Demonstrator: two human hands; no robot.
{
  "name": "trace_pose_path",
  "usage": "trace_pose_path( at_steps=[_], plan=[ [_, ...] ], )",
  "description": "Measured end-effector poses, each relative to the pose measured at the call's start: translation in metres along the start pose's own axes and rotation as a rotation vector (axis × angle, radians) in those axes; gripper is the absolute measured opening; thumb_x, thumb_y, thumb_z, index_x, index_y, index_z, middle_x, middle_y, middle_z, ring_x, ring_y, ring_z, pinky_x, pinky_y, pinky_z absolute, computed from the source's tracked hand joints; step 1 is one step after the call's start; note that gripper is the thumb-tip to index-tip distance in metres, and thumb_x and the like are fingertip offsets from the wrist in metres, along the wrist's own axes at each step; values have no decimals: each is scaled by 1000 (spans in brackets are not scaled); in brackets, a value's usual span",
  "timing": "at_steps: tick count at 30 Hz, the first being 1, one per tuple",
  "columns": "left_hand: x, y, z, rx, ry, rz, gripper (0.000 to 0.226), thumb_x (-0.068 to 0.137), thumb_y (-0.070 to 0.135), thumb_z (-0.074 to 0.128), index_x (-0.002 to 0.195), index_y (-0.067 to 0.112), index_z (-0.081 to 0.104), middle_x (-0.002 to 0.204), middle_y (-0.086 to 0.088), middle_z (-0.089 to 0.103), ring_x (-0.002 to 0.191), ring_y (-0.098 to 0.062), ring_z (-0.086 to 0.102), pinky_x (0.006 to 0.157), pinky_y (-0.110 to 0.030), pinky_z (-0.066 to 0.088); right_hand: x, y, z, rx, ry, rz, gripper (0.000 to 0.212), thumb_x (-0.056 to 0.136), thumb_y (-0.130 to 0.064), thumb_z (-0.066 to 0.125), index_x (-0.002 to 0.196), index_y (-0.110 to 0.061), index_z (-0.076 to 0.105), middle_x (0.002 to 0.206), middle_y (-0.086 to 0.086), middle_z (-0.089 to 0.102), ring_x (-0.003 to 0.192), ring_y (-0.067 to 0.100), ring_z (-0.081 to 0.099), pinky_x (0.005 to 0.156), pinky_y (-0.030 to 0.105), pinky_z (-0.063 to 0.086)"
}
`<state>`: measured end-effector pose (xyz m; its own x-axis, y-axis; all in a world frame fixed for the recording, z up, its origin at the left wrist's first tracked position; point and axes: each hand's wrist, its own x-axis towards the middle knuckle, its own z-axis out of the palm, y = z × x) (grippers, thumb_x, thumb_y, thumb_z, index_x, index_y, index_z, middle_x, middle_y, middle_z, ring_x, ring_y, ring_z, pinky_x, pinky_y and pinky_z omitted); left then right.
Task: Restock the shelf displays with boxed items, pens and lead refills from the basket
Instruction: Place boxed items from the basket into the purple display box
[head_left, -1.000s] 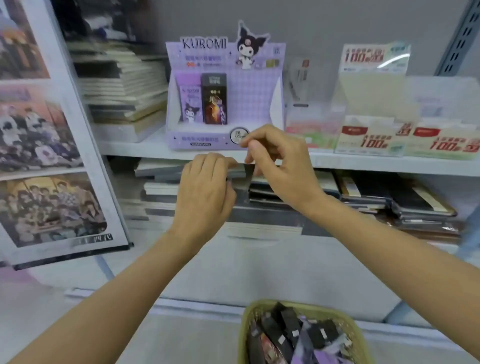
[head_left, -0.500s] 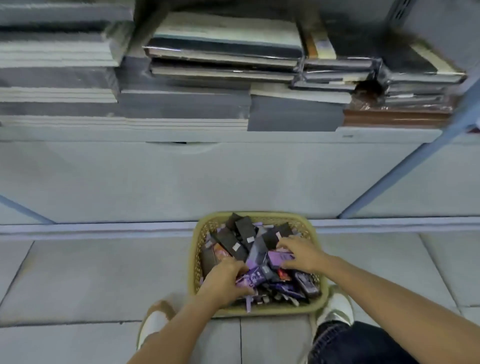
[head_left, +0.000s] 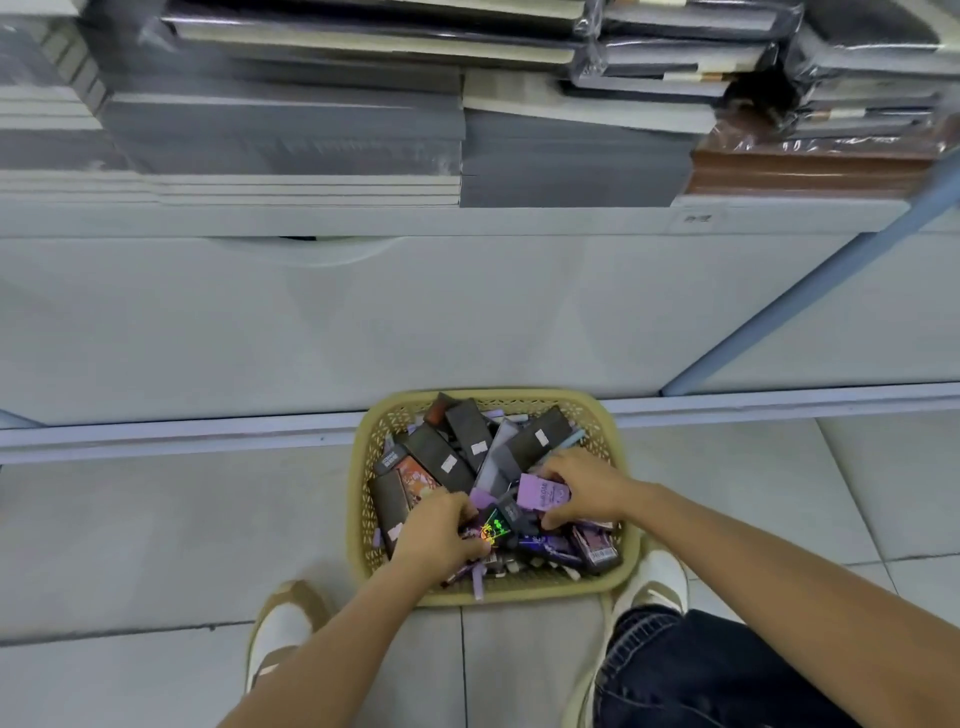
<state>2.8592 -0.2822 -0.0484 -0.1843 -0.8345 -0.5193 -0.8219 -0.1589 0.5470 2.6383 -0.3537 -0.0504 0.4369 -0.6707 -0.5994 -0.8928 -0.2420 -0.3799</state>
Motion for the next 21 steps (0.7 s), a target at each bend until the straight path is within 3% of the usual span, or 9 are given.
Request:
trace_pose_path(
  at_steps=[2, 5, 8, 10, 13, 15, 17, 19, 21],
  plan=[
    [-3, -2, -4, -116, 34, -42, 23, 81, 28, 73, 85, 17, 53, 84, -2, 58, 82, -23, 57, 66, -31, 43, -1, -1, -1, 24, 15, 26, 53, 71, -45, 81, 109, -17, 56, 99, -3, 53, 88, 15, 51, 70, 28, 39],
    [-8, -5, -15, -324, 5, -90, 22, 90, 25, 64, 101, 10, 52, 92, -7, 64, 86, -26, 62, 76, -37, 49, -5, -3, -9, 129, 45, 79, 45, 75, -40, 80, 103, -17, 54, 90, -5, 56, 81, 14, 53, 67, 27, 39],
    [-14, -4, -24, -654, 11, -160, 24, 95, 20, 56, 115, 9, 47, 96, -10, 70, 91, -24, 67, 79, -37, 53, -14, -12, -28, 467, 109, 80, 28, 74, -27, 83, 85, -20, 59, 72, -9, 65, 65, 9, 59, 57, 20, 43],
    [-15, 3, -32, -887, 49, -182, 28, 96, 18, 54, 121, 7, 47, 96, -14, 71, 92, -27, 67, 84, -43, 52, -20, -30, -44, 683, 152, 27, 20, 76, -22, 82, 85, -22, 65, 68, -10, 70, 61, 5, 64, 53, 17, 47],
    [-18, 21, -51, -1288, 33, -120, 61, 88, 35, 69, 137, 8, 44, 119, -17, 66, 113, -34, 62, 99, -54, 47, -22, -68, -65, 927, 215, -45, 24, 82, -20, 76, 103, -10, 69, 91, 2, 76, 83, 15, 71, 77, 28, 56],
    [-26, 35, -68, -1393, 35, 16, 65, 80, 33, 76, 135, 11, 48, 123, -14, 66, 113, -33, 63, 95, -50, 51, -24, -97, -77, 1070, 266, -101, 23, 85, -18, 72, 107, -9, 70, 97, 5, 76, 87, 17, 71, 80, 31, 57],
    [-37, 50, -89, -1344, 106, 114, 58, 75, 23, 78, 127, 9, 54, 117, -16, 68, 106, -32, 67, 87, -41, 56, -31, -126, -90, 1152, 341, -139, 19, 85, -18, 72, 104, -14, 71, 96, 3, 76, 83, 15, 72, 70, 26, 57],
    [-52, 60, -113, -1303, 166, 147, 53, 74, 20, 77, 123, 13, 58, 114, -15, 70, 102, -29, 68, 83, -38, 57, -42, -152, -106, 1134, 444, -175, 18, 91, -22, 65, 106, -12, 69, 98, 5, 75, 82, 12, 71, 69, 23, 55],
    [-70, 67, -141, -1281, 195, 182, 47, 75, 19, 76, 119, 13, 60, 107, -12, 72, 90, -23, 71, 68, -31, 57, -54, -174, -125, 1090, 530, -217, 27, 100, -25, 50, 111, -5, 64, 102, 8, 71, 83, 6, 69, 71, 19, 54]
  ],
)
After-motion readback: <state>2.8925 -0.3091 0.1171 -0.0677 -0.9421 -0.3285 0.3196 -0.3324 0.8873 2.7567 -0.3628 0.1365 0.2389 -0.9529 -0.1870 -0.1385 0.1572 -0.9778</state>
